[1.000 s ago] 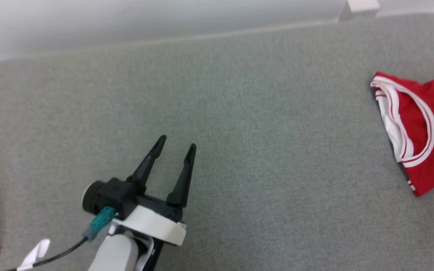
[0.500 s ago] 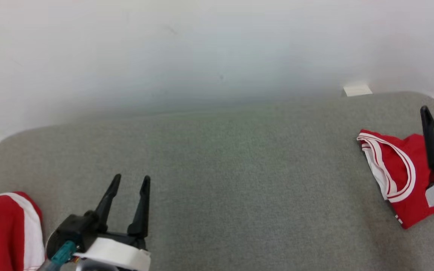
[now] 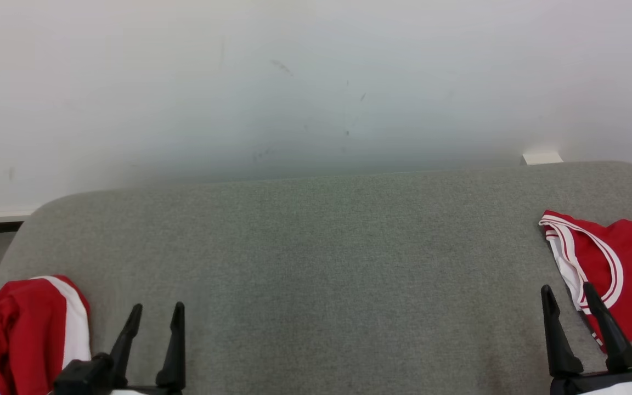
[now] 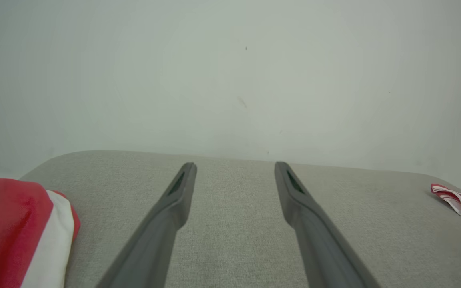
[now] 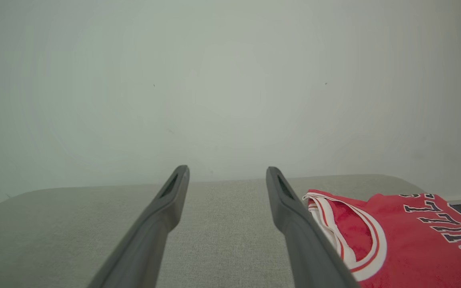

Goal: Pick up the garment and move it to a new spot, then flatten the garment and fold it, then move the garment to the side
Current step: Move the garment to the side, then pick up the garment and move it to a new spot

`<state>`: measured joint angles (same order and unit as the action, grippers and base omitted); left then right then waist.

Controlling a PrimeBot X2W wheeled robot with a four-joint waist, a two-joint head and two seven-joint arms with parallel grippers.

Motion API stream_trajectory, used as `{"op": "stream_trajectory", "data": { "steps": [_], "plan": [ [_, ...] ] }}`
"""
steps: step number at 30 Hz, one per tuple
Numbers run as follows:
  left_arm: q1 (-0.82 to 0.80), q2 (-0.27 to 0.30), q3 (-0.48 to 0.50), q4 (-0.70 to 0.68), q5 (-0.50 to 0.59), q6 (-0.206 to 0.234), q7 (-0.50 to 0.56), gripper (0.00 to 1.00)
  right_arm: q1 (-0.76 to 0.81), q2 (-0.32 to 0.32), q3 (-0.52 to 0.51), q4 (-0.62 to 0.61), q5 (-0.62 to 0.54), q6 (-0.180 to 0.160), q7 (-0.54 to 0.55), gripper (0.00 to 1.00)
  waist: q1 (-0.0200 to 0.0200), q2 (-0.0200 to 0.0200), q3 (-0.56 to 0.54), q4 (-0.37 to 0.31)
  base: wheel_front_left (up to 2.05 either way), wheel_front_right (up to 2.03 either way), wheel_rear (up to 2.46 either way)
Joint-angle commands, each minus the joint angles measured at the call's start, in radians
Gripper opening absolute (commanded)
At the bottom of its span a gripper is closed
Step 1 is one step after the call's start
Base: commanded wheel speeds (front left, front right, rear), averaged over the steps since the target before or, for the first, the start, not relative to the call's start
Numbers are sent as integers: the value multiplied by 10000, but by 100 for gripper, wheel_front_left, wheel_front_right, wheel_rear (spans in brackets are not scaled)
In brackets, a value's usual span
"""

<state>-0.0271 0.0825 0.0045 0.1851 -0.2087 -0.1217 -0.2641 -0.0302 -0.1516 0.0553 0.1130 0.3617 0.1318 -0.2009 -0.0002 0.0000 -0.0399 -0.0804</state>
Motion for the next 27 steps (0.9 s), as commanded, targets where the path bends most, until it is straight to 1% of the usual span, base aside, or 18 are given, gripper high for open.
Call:
{"op": "stream_trajectory", "data": {
  "steps": [1,7,16,27],
  "plan": [
    [191,24,26,-20,84,-1,1,100,145,99,10,27,-21,-23,-112,100,2,0,-3,-1,0,0,0],
    [477,-164,37,-34,167,-52,1,100,407,446,108,318,-152,-23,-557,100,2,0,24,40,0,0,0],
    [153,-283,-103,-215,214,-66,1,100,162,449,147,400,-343,-23,-646,100,2,0,165,211,0,0,0],
    [113,-304,-149,-261,256,-85,1,100,110,451,182,541,-234,-23,-642,100,2,0,183,161,0,0,0]
  ]
}}
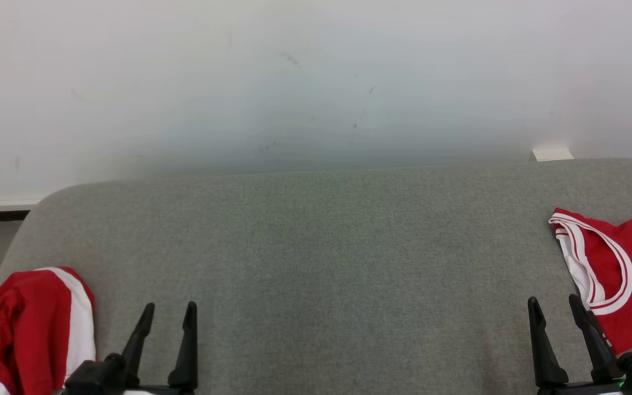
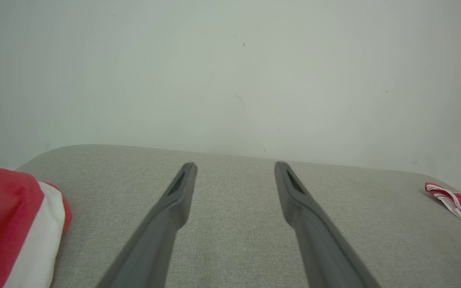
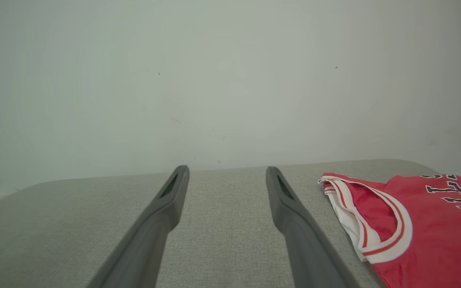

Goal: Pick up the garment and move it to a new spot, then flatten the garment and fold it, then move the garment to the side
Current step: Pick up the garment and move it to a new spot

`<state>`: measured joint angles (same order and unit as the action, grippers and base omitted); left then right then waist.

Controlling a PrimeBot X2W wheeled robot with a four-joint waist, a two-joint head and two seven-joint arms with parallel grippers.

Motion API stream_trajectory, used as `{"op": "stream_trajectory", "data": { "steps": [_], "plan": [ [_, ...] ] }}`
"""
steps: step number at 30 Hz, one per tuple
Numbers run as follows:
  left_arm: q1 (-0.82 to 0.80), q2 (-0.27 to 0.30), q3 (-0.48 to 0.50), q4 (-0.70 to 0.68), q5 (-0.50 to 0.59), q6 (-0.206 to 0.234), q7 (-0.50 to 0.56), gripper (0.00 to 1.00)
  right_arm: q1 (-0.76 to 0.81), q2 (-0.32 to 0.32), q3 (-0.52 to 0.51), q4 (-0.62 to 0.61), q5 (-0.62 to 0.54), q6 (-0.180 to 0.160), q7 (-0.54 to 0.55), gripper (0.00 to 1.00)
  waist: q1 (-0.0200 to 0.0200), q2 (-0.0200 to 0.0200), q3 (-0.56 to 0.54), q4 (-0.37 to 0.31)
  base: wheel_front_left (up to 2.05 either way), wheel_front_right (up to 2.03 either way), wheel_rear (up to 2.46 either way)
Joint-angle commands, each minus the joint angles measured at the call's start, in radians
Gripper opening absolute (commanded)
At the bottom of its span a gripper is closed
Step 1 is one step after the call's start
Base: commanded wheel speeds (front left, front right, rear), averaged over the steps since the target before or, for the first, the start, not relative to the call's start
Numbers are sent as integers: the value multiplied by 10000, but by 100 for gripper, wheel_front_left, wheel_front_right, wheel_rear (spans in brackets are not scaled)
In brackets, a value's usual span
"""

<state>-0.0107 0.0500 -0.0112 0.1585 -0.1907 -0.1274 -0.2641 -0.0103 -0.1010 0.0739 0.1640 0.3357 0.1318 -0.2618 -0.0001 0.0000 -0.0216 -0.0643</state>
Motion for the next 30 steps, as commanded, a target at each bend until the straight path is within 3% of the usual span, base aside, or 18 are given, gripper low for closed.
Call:
{"op": "stream_trajectory", "data": {
  "steps": [1,14,30],
  "plan": [
    [-64,21,-4,17,66,-27,1,100,-103,-59,-15,42,31,-23,-28,100,1,0,1,4,0,0,0],
    [-236,25,-107,178,249,-28,1,100,-162,-18,-90,93,65,-23,-30,100,1,0,6,606,0,0,0],
    [-423,24,208,372,179,296,1,100,-354,95,434,297,151,-24,-14,100,1,0,111,2844,0,0,0]
  ]
}}
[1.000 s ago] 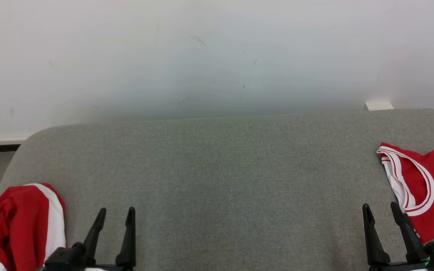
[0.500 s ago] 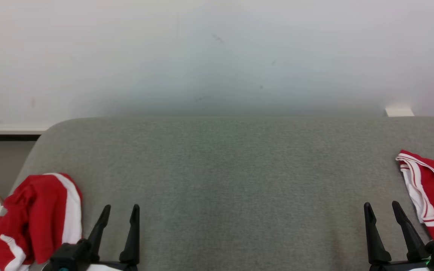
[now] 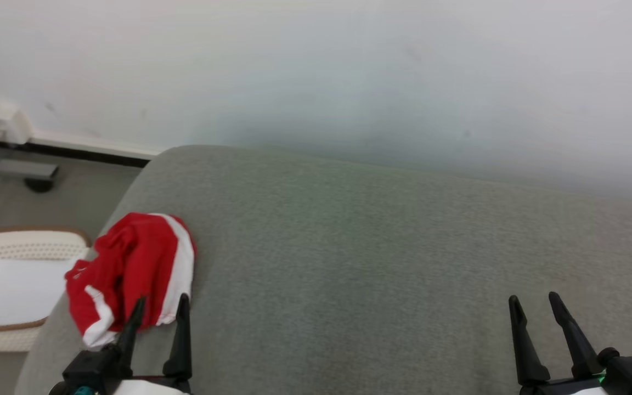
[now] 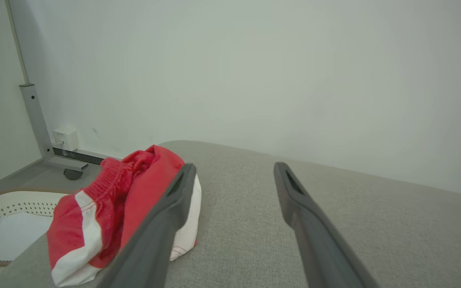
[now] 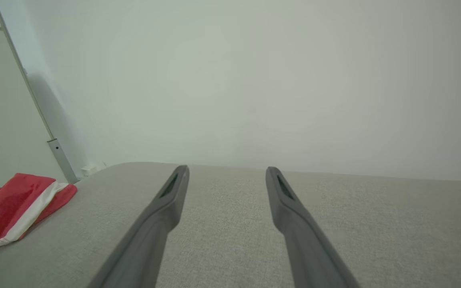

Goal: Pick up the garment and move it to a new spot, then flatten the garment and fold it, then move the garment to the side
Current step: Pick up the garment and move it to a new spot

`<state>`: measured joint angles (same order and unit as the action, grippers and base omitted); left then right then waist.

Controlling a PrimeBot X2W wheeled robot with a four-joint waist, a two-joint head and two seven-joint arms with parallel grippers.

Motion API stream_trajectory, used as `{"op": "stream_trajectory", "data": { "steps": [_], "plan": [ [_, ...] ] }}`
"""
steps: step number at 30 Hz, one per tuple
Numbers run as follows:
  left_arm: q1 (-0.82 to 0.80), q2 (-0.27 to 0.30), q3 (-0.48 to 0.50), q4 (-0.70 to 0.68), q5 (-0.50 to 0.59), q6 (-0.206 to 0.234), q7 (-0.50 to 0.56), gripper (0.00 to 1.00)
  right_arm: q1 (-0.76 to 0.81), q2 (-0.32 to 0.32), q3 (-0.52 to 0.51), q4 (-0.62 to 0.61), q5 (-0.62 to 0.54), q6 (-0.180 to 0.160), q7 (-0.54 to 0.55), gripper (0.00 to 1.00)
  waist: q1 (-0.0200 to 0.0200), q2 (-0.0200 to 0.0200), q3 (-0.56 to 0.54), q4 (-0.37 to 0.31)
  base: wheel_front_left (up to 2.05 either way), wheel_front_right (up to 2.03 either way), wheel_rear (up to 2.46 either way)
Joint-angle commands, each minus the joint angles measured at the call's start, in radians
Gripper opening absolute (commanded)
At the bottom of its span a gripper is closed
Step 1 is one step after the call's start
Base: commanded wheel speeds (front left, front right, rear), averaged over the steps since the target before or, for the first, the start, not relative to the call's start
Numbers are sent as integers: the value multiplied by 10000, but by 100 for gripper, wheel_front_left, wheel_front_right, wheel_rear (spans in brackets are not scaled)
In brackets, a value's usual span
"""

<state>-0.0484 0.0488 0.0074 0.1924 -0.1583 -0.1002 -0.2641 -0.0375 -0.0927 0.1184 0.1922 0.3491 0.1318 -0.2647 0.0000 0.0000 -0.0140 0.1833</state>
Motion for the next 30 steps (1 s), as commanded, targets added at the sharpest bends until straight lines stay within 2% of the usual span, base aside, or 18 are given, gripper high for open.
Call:
{"op": "stream_trajectory", "data": {
  "steps": [1,9,13,20,23,30],
  "plan": [
    [-44,36,43,52,-118,40,1,100,-98,25,82,27,32,-24,14,100,0,0,39,508,0,0,0],
    [-96,35,74,280,204,195,3,100,-169,63,615,117,79,-24,13,100,0,0,46,1667,0,0,0],
    [-115,35,128,346,242,149,1,100,-226,50,858,158,90,-24,14,100,0,0,26,1960,0,0,0],
    [-157,35,203,412,262,118,1,100,-275,29,1018,224,127,-24,14,100,0,0,-10,2047,0,0,0],
    [-277,36,273,588,-85,47,1,100,-302,7,1135,264,167,-24,14,100,0,0,-16,1944,0,0,0],
    [-1526,1043,189,1288,-353,-192,992,100,-536,-52,1174,260,178,-24,16,100,0,0,-7,1364,0,0,0]
  ]
}}
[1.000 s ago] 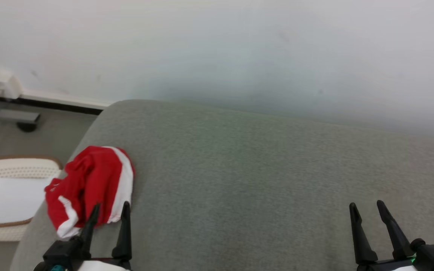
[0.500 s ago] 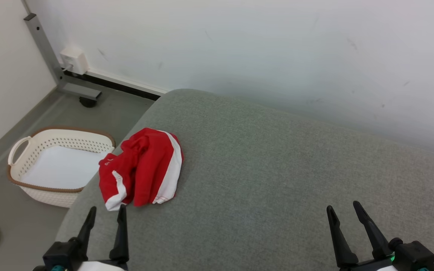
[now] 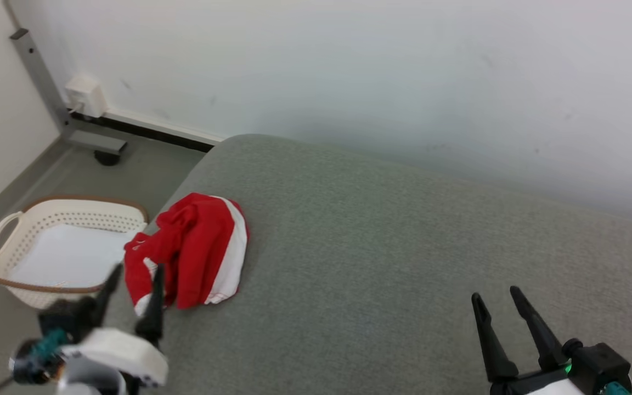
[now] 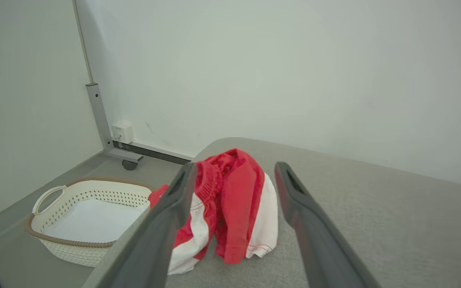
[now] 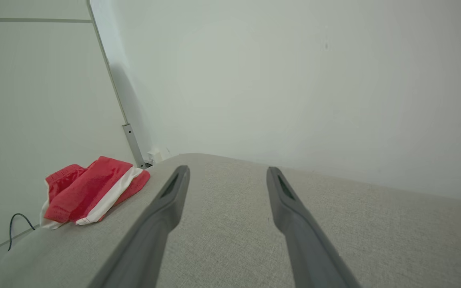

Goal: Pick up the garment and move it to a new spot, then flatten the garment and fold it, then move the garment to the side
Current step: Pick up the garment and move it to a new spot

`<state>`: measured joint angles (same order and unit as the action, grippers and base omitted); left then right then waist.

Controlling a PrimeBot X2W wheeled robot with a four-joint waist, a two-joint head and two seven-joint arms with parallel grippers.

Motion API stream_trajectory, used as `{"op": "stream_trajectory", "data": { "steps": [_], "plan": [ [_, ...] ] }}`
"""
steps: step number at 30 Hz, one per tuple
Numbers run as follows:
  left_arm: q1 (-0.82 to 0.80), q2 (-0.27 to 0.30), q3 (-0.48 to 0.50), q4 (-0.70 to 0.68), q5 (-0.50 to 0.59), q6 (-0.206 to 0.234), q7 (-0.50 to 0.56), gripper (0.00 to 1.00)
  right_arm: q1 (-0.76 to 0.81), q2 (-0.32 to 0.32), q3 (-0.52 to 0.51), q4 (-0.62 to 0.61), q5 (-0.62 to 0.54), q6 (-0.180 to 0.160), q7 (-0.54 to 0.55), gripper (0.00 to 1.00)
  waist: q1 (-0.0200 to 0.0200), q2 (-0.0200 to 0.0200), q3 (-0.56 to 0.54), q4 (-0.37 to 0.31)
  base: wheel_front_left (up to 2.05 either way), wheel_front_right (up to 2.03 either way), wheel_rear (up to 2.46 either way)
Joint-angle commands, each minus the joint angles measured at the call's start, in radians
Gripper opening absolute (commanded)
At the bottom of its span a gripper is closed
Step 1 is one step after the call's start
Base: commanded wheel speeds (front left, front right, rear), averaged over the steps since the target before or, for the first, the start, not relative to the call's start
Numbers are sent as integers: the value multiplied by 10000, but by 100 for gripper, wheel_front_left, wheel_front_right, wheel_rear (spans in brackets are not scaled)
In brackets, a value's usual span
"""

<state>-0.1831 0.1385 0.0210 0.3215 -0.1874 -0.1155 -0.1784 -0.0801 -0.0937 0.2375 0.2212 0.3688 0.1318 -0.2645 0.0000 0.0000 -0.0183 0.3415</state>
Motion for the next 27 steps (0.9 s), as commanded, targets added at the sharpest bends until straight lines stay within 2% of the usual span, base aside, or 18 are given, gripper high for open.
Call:
{"op": "stream_trajectory", "data": {
  "steps": [1,4,5,10,18,22,27],
  "plan": [
    [-362,272,61,-33,-121,-36,395,100,-118,-25,-55,-41,-7,-24,12,100,0,0,50,-325,0,0,0],
    [-1019,781,274,-54,-366,-54,1386,100,-128,56,-40,-44,44,-24,12,100,0,0,132,-693,0,0,0],
    [-1019,781,274,-54,-366,-54,1386,100,-128,56,-40,-44,44,-24,12,100,0,0,132,-693,0,0,0],
    [-1989,1306,647,15,-816,36,2915,100,-259,106,-31,-58,13,-24,12,100,0,0,495,-1318,0,0,0],
    [-2868,2452,1235,1862,-1181,263,5079,100,-795,136,59,-147,-49,-24,10,100,0,0,1290,-2485,0,0,0],
    [-2798,2627,1336,3006,-1473,205,5566,100,-905,119,42,-94,-27,-24,12,100,0,0,1461,-2962,0,0,0],
    [-2715,2635,1361,4124,-1792,119,5581,100,-991,122,18,-106,-7,-24,12,100,0,0,1509,-3308,0,0,0]
  ]
}}
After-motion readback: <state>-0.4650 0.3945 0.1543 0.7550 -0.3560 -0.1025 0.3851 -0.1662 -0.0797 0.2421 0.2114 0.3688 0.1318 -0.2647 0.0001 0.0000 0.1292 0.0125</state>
